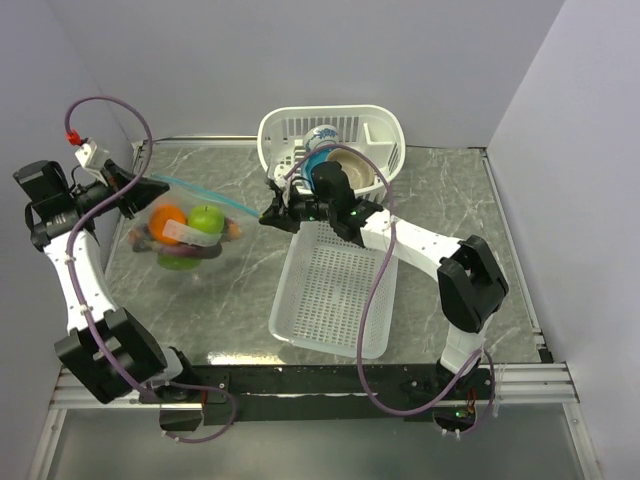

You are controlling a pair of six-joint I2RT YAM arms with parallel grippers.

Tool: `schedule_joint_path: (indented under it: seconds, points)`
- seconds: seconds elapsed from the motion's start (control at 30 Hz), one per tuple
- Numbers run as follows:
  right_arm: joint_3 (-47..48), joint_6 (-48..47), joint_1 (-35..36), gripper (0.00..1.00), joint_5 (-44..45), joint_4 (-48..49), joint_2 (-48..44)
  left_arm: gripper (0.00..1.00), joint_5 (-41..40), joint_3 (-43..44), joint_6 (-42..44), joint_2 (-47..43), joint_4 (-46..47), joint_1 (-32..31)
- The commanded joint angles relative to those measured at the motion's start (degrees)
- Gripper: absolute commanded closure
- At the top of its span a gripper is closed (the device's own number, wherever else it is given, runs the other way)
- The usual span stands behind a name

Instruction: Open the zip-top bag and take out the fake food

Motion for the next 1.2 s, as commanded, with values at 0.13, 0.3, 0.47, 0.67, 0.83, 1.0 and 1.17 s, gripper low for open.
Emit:
schedule_joint_path:
  seconds: [0.13, 0.3, 0.47, 0.67, 0.83, 1.0, 1.17]
  points:
    - [2.3, 0.3, -1.4, 0.91, 3.9, -2.8, -0.3, 0.99, 11.8, 1.1, 6.9, -0.5, -1.5, 1.8]
    - [3.6, 0.9, -1.5, 0.75, 8.1, -3.8, 1.0, 0.99, 11.9, -1.5, 5.5, -1.7, 1.6, 1.8]
    - [2.5, 6.5, -1.5, 0.07, 18.5, -2.1, -2.3, 0.99, 11.8, 0.1, 10.9, 0.6, -2.9, 0.7]
    - [-9.1, 19.4, -2.8, 0.23, 24.1, 0.6, -12.6, 0.99, 11.7, 9.8, 27.3, 7.6, -20.9, -2.8]
    - [-13.7, 28.7, -3.7, 0.93, 26.6, -11.3, -11.1, 0.99, 9.9, 17.2, 41.6, 14.3, -36.3, -5.6]
    - [-20.9, 34.3, -3.9, 1.0, 31.7, -16.6, -9.5, 0.99, 5.5, 24.6, 66.3, 21.5, -58.6, -7.1]
    - [-23.1, 35.6, -4.9, 1.0, 34.4, -20.2, -10.6, 0.99, 8.3, 34.9, 65.5, 27.7, -60.0, -7.4]
